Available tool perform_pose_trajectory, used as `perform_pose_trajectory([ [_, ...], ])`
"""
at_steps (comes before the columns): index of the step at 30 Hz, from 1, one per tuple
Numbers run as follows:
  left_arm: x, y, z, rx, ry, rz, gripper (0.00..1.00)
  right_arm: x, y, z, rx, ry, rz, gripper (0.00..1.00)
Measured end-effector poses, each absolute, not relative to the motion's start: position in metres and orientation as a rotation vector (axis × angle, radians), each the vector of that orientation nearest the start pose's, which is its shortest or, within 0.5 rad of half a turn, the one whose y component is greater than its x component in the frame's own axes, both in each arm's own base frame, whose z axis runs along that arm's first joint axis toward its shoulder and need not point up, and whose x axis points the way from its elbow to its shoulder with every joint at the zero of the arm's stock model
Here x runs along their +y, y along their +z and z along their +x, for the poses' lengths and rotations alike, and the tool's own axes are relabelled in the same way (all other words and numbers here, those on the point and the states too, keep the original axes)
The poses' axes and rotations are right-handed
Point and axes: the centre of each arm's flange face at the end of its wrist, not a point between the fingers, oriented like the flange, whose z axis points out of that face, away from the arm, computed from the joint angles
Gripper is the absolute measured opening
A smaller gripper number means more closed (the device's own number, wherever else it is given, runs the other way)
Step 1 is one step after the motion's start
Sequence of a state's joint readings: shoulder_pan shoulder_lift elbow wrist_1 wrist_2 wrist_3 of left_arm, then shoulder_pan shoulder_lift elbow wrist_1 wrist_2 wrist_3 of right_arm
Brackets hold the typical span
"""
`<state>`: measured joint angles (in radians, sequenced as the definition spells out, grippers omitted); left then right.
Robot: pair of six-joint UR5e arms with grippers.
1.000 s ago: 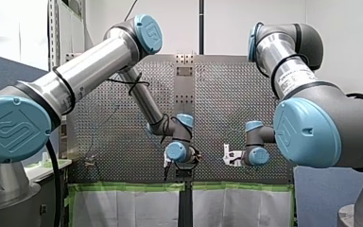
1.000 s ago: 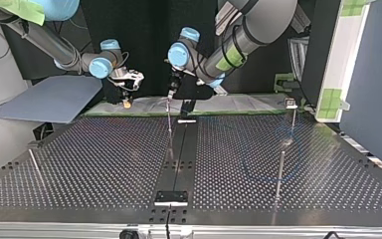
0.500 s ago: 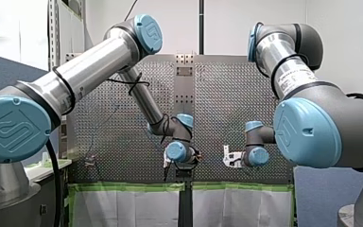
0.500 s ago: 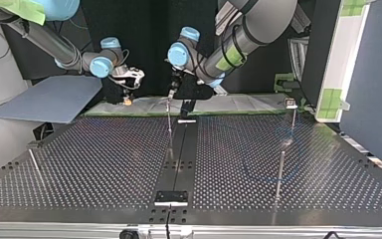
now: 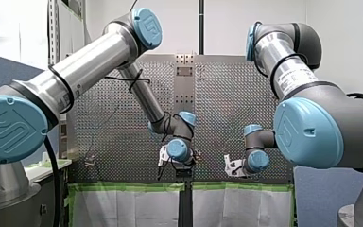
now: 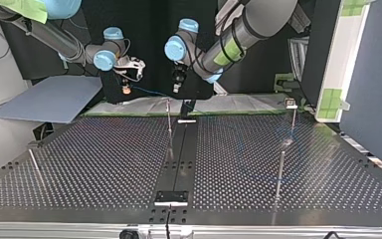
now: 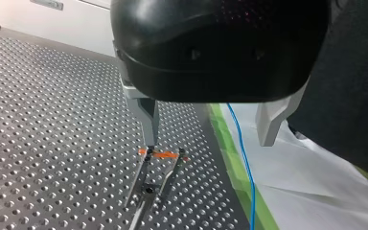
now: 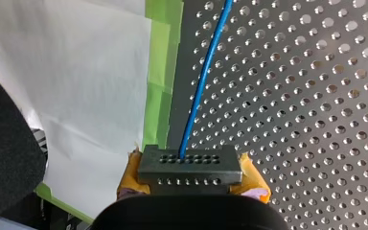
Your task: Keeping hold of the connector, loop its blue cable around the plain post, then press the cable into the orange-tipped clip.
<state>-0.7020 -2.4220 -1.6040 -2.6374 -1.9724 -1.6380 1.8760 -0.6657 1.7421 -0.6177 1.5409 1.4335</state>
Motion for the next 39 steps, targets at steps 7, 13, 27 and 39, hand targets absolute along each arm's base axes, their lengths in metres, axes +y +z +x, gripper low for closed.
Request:
perform_pose_trajectory([
  [7,-0.463,0.013,0.405,1.921,-0.072,0.353,1.00,-0.489,-0.046,0.306,-1.139,1.100,1.893,0.00],
  [13,-0.463,0.013,0.404,1.926,-0.077,0.338,1.00,-0.469,-0.028,0.312,-1.117,1.138,1.915,0.00],
  [27,-0.459,0.012,0.408,1.936,-0.091,0.296,1.00,-0.452,0.025,0.330,-1.019,1.240,1.942,0.00],
  [39,-0.457,0.012,0.410,1.953,-0.129,0.250,1.00,-0.445,0.031,0.334,-1.011,1.289,1.977,0.00],
])
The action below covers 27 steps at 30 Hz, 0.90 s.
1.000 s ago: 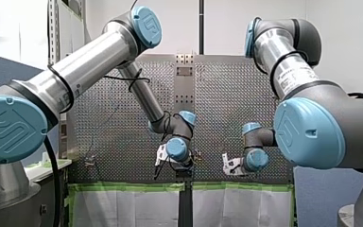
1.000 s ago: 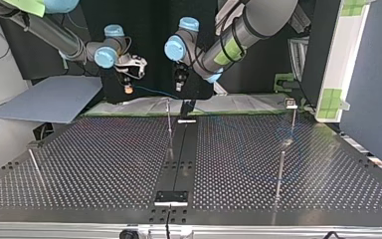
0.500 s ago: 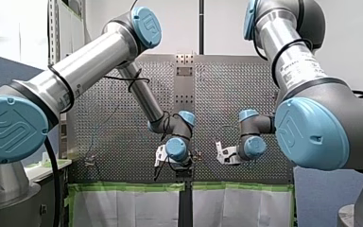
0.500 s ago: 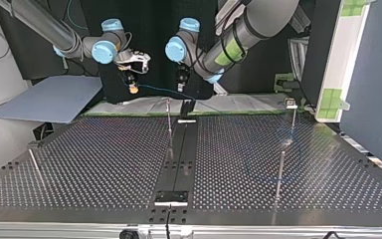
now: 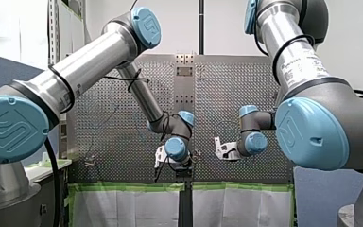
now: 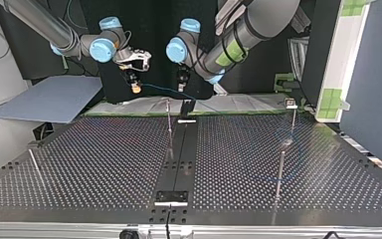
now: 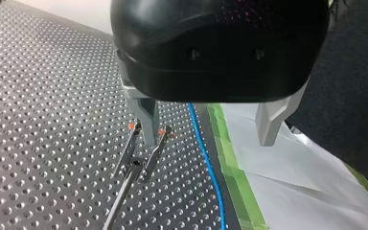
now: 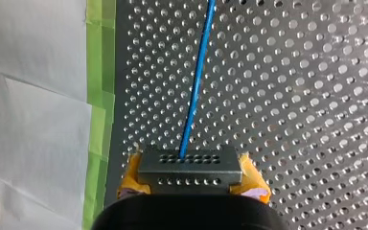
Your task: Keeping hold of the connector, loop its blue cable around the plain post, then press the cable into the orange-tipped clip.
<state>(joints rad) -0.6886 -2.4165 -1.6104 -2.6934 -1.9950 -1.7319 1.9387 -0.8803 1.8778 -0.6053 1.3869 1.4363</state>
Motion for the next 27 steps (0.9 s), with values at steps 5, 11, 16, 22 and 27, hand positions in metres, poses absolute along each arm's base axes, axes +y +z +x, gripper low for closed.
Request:
perform_pose_trajectory([
  [5,-0.455,0.012,0.411,1.966,-0.166,0.202,1.00,-0.441,0.032,0.337,-0.992,1.300,2.010,0.00],
  [11,-0.456,0.011,0.412,1.980,-0.231,0.162,1.00,-0.437,0.045,0.337,-0.975,1.345,2.000,0.00],
  [16,-0.456,0.010,0.416,1.987,-0.298,0.133,1.00,-0.436,0.054,0.339,-0.987,1.406,1.976,0.00],
  [22,-0.460,0.011,0.425,1.965,-0.404,0.089,1.00,-0.437,0.055,0.340,-0.996,1.423,1.970,0.00],
  [27,-0.462,0.013,0.433,1.934,-0.484,0.048,1.00,-0.437,0.055,0.340,-0.995,1.433,1.973,0.00],
])
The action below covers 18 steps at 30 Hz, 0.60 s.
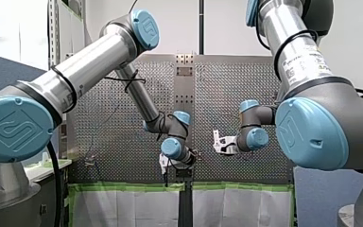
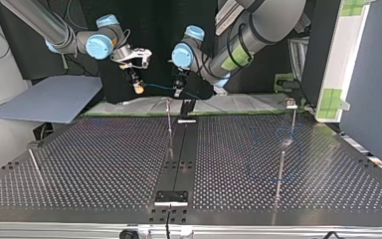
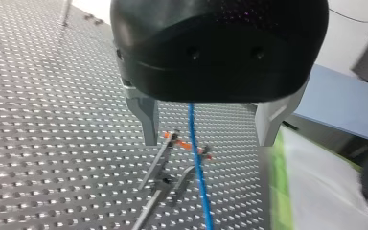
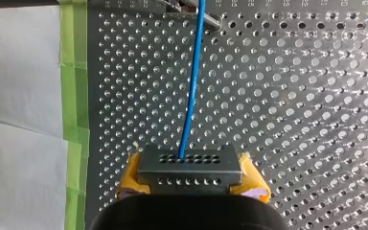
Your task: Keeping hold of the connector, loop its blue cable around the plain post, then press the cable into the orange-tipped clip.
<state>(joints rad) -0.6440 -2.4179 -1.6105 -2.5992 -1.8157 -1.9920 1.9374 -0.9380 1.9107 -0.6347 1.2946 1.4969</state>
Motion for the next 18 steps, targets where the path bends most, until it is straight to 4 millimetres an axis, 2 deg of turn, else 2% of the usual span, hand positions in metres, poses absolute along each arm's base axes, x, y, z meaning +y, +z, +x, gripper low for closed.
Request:
perform_pose_trajectory([
  [7,-0.461,0.017,0.445,1.881,-0.549,-0.041,1.00,-0.437,0.055,0.339,-0.995,1.440,1.973,0.00],
  [18,-0.450,0.012,0.457,1.879,-0.548,-0.051,1.00,-0.438,0.056,0.339,-0.994,1.442,1.972,0.00],
])
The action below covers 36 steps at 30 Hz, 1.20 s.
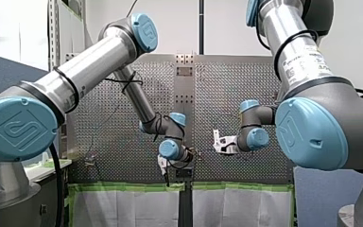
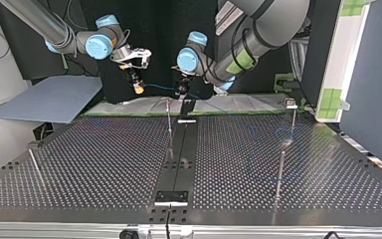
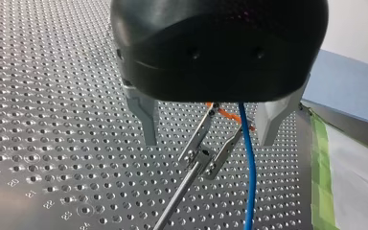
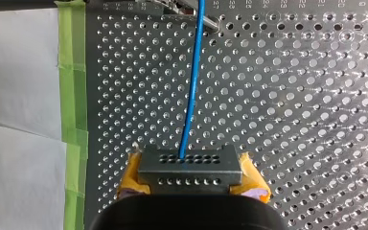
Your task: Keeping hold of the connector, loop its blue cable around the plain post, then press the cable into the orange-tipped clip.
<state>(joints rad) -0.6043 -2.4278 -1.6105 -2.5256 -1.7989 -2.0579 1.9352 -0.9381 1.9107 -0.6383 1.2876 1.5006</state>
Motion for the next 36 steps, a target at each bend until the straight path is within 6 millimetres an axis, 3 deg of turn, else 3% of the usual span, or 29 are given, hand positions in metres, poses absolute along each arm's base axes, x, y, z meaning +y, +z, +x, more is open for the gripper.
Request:
perform_pose_trajectory([
  [9,-0.447,0.011,0.461,1.876,-0.526,-0.032,1.00,-0.438,0.056,0.339,-1.003,1.448,1.967,0.00],
  [11,-0.446,0.011,0.461,1.876,-0.514,-0.031,0.66,-0.439,0.056,0.339,-1.008,1.458,1.961,0.00],
  [12,-0.445,0.011,0.460,1.877,-0.506,-0.030,0.66,-0.440,0.056,0.339,-1.010,1.466,1.958,0.00],
  [14,-0.444,0.011,0.460,1.878,-0.481,-0.025,0.13,-0.440,0.057,0.339,-1.011,1.476,1.954,0.00],
  [15,-0.443,0.011,0.460,1.878,-0.470,-0.023,0.13,-0.441,0.057,0.339,-1.011,1.481,1.952,0.00],
  [16,-0.442,0.011,0.460,1.878,-0.459,-0.021,0.00,-0.441,0.057,0.339,-1.012,1.484,1.950,0.00],
  [36,-0.443,0.009,0.449,1.887,-0.331,0.018,0.00,-0.444,0.058,0.338,-1.025,1.497,1.937,0.00],
])
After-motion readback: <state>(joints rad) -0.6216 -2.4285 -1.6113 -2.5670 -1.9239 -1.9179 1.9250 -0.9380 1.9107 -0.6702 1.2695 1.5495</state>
